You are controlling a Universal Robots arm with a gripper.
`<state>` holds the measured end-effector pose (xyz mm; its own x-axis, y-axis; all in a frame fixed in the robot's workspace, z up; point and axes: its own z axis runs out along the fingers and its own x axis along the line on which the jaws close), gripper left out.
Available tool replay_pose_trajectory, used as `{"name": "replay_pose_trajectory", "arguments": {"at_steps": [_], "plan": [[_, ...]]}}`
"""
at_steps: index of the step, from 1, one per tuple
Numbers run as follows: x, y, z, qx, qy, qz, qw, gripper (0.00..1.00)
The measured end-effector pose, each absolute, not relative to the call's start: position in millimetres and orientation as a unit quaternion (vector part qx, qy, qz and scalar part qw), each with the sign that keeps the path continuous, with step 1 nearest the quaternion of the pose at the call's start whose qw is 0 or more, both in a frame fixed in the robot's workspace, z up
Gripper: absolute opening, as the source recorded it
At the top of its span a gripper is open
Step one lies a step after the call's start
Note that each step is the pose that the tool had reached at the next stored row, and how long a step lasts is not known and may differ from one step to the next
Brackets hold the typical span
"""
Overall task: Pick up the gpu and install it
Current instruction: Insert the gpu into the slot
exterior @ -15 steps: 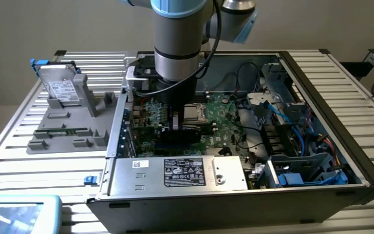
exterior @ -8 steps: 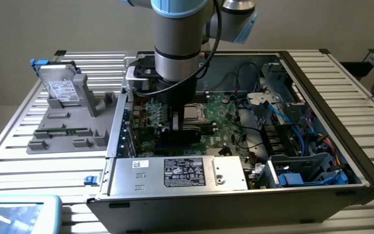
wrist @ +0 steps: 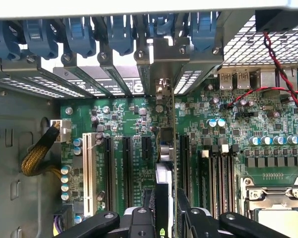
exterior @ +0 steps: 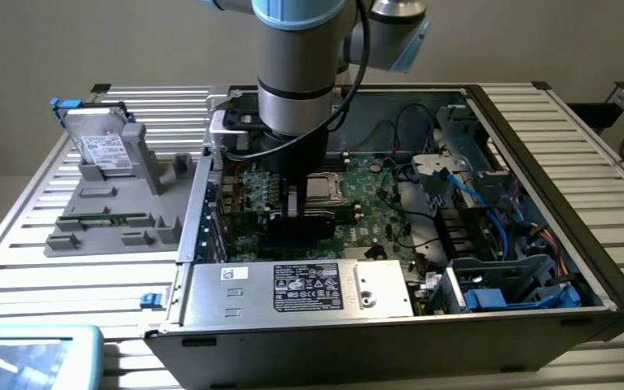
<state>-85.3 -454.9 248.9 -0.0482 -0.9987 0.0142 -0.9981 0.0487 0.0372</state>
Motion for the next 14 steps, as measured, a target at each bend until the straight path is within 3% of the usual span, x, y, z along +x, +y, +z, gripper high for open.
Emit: {"name": "replay_pose_trajectory", "arguments": {"at_steps": [14], "plan": [[-85.3,-454.6,248.8,0.690,-0.724,-0.009,0.018,0.28]]}}
